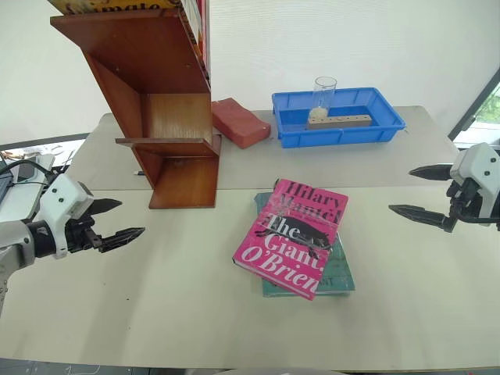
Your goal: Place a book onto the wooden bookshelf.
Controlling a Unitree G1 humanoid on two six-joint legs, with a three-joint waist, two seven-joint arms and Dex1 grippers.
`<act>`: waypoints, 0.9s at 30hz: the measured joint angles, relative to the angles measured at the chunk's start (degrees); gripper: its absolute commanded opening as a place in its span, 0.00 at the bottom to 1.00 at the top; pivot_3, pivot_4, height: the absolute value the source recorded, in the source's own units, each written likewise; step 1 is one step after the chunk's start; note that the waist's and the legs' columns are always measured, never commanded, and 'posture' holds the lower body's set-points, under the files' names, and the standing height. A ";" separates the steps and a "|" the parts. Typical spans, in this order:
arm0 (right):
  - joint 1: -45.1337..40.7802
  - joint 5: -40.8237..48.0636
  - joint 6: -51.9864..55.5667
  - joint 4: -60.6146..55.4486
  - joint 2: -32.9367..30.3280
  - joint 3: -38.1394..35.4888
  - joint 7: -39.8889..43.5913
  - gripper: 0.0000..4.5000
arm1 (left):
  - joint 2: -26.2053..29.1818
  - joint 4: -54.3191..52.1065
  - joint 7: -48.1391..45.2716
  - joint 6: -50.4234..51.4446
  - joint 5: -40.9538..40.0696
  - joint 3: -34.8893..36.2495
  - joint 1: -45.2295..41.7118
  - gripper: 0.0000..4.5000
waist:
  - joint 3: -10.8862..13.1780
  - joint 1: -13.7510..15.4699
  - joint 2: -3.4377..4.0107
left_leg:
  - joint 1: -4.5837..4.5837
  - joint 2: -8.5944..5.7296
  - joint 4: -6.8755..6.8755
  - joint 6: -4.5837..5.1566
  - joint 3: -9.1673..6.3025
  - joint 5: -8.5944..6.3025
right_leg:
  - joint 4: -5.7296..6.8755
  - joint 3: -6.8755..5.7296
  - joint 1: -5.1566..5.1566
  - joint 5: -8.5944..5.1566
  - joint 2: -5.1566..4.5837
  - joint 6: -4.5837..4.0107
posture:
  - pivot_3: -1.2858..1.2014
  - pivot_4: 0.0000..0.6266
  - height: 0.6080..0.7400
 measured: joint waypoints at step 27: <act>2.95 -13.28 -3.30 -3.28 8.37 12.97 -6.78 0.00 | -31.46 21.17 6.36 29.27 -16.48 -22.05 -26.86 1.00 | -0.01 -0.03 -0.07 | 0.43 -0.10 0.05 0.02 -0.26 0.01 | -0.29 0.10 1.04 0.03 0.21 0.12 | 0.52 0.24 0.22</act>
